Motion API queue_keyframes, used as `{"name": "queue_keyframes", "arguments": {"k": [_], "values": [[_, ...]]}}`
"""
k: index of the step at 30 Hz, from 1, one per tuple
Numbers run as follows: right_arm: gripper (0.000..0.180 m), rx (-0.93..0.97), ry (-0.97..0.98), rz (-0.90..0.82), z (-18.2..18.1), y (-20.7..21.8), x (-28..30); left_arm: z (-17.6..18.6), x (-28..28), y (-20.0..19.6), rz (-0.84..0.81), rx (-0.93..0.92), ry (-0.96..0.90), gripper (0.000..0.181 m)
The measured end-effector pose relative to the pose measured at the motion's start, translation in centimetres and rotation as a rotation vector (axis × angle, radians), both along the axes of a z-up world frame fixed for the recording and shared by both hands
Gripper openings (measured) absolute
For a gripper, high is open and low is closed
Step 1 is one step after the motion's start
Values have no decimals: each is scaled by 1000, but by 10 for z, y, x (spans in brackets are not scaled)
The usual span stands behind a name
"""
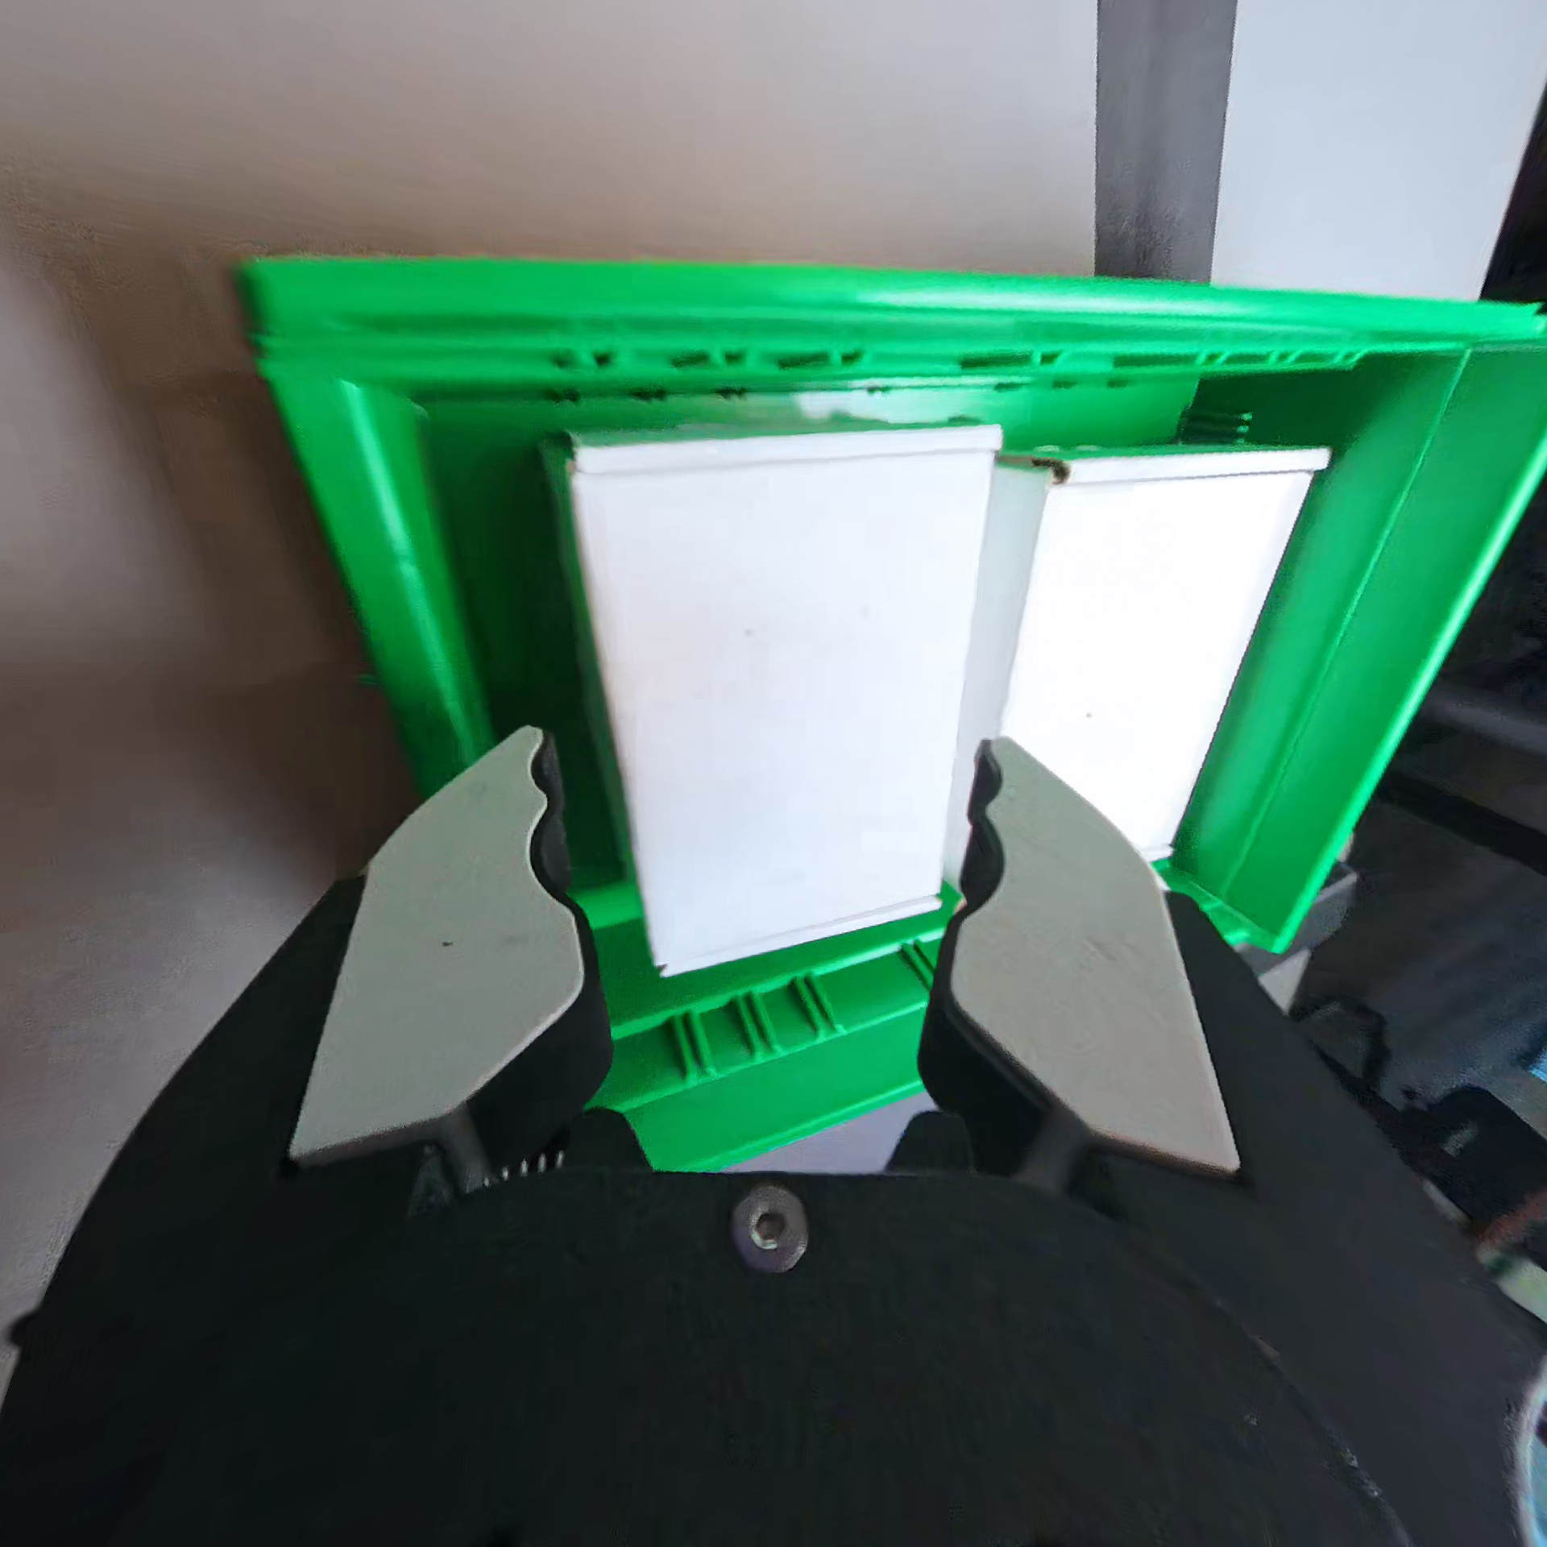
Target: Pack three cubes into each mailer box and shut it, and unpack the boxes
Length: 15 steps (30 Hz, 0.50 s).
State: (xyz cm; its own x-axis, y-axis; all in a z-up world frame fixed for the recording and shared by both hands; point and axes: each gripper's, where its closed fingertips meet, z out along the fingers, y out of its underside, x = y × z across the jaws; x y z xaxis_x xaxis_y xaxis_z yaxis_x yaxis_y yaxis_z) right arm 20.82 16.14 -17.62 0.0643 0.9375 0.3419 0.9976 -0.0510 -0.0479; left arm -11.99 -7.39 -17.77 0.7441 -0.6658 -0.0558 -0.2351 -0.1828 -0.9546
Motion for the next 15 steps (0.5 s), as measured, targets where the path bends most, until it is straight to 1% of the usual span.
{"name": "queue_keyframes", "arguments": {"k": [2, 3, 6, 8, 10, 12, 13, 15], "values": [[86, -57, 79, -8, 4, -25, -9, -1, -18, 8, 36, 1, 44, 67], [85, -91, 83, -7, 0, -38, -9, -3, -29, 13, 62, -6, 74, 68], [81, -152, 24, 3, -24, -69, 0, -2, -65, 29, 142, -21, 139, 67], [80, -141, -13, 14, -42, -78, 8, 1, -87, 38, 186, -31, 209, 63], [75, -128, -27, 16, -58, -81, 12, -4, -110, 47, 209, -64, 362, 64], [71, -96, -48, 24, -70, -79, 15, -20, -133, 59, 215, -140, 541, 67], [67, -77, -53, 29, -75, -77, 13, -32, -142, 64, 204, -197, 618, 69], [50, -42, -36, 41, -78, -73, 4, -51, -160, 76, 200, -267, 758, 68]]}}
